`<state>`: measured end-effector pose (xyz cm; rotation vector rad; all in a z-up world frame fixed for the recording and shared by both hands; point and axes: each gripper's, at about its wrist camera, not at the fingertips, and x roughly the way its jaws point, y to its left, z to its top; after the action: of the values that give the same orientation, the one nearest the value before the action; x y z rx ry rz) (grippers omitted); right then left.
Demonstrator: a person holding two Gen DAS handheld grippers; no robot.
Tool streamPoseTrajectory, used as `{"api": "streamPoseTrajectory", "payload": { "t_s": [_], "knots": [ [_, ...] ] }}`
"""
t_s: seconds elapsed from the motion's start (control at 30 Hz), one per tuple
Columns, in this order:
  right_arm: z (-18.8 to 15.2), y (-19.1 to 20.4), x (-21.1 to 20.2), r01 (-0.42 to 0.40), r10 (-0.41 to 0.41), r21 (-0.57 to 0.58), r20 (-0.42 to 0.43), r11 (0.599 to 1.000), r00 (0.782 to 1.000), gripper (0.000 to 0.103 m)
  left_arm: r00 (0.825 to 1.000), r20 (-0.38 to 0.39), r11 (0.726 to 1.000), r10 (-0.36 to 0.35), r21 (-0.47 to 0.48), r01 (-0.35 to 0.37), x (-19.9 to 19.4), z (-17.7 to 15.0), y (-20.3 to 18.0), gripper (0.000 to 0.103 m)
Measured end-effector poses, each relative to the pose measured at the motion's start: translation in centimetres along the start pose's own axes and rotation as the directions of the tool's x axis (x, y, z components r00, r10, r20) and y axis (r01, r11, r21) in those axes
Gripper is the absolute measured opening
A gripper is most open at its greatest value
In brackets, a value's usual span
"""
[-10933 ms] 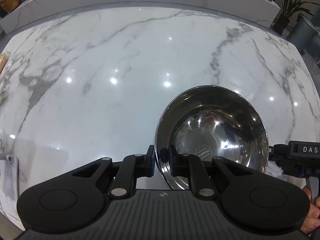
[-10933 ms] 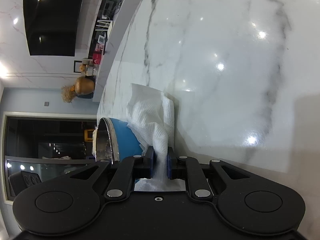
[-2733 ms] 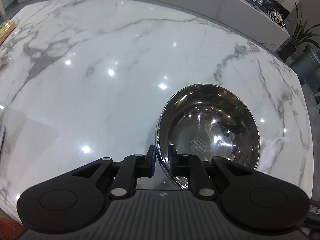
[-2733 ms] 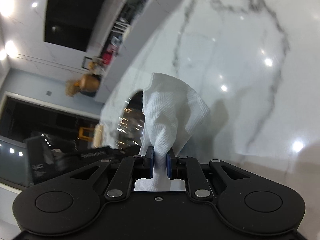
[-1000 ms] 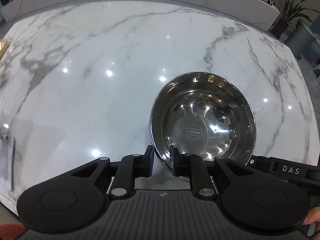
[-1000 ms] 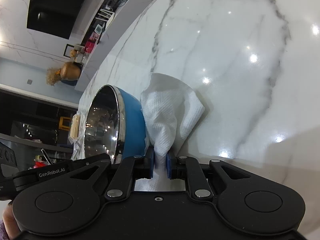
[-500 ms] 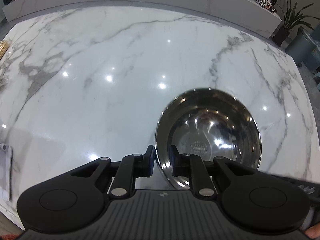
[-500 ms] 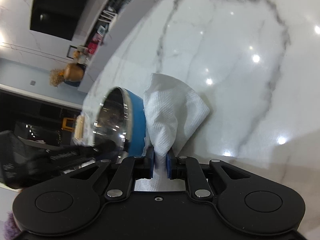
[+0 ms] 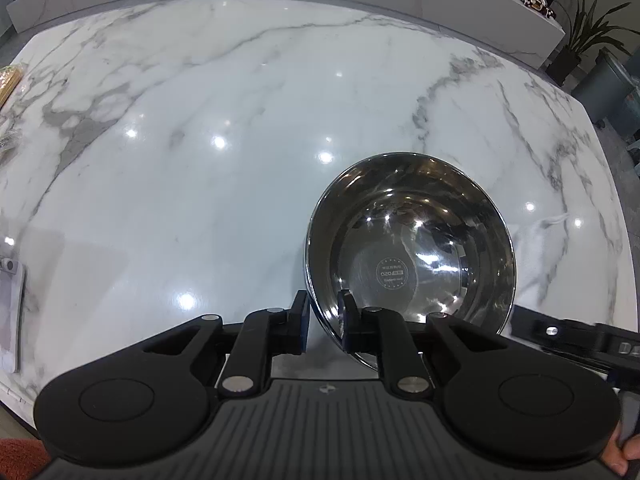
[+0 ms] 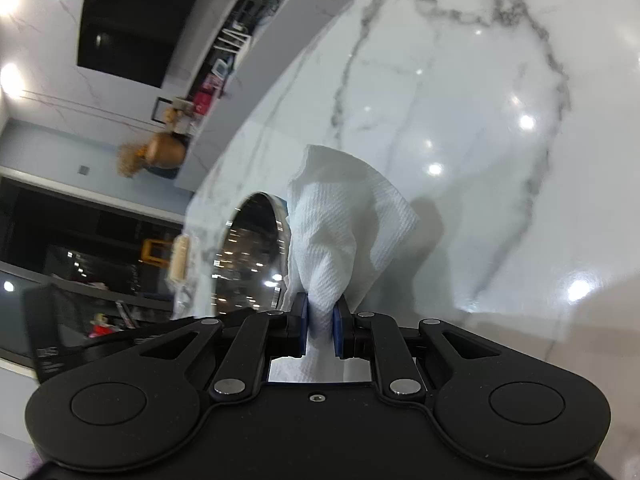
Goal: Clean bowl
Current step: 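Hold the bowl rim with the left tool while the right tool keeps the cloth beside the bowl, then open the left tool off the bowl rim while the right tool releases the cloth onto the table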
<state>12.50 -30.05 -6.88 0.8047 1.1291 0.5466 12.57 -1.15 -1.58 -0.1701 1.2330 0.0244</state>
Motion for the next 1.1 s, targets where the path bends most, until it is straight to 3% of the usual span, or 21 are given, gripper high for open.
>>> {"api": "streamPoseTrajectory", "payload": {
  "t_s": [0.17, 0.43, 0.53, 0.63, 0.77, 0.93, 1.1],
  "knots": [
    [-0.1, -0.5, 2.0, 0.056, -0.055, 0.01, -0.029, 0.998, 0.998, 0.013, 1.0, 0.014, 1.0, 0.001, 0.0, -0.001, 0.0, -0.1, -0.1, 0.014],
    [-0.2, -0.6, 2.0, 0.055, -0.055, 0.018, -0.028, 0.998, 0.998, 0.013, 0.999, 0.038, 1.0, -0.01, -0.013, 0.011, -0.1, 0.0, 0.3, 0.014],
    [-0.1, -0.4, 1.1, 0.046, -0.046, 0.006, -0.007, 0.999, 0.999, 0.013, 0.998, 0.068, 1.0, -0.015, -0.009, 0.015, -0.5, 0.0, 0.3, 0.014],
    [0.2, 0.6, -1.0, 0.075, -0.071, -0.054, 0.069, 0.996, 0.995, 0.013, 0.997, 0.075, 1.0, -0.013, -0.004, 0.013, -0.7, 0.2, 0.3, 0.015],
    [0.1, 2.3, -2.3, 0.243, -0.213, -0.18, 0.17, 0.953, 0.962, 0.013, 0.996, 0.085, 0.999, -0.033, -0.003, 0.033, -0.9, 0.3, 0.6, 0.021],
    [-0.6, 4.0, -1.5, 0.432, -0.371, -0.322, 0.234, 0.843, 0.899, 0.013, 0.994, 0.096, 0.998, -0.058, 0.012, 0.057, -1.3, 0.2, 0.4, 0.03],
    [-1.1, 4.0, -0.4, 0.482, -0.423, -0.363, 0.234, 0.797, 0.875, 0.013, 0.989, 0.114, 0.996, -0.094, 0.015, 0.093, -1.8, 0.1, 0.7, 0.036]
  ]
}}
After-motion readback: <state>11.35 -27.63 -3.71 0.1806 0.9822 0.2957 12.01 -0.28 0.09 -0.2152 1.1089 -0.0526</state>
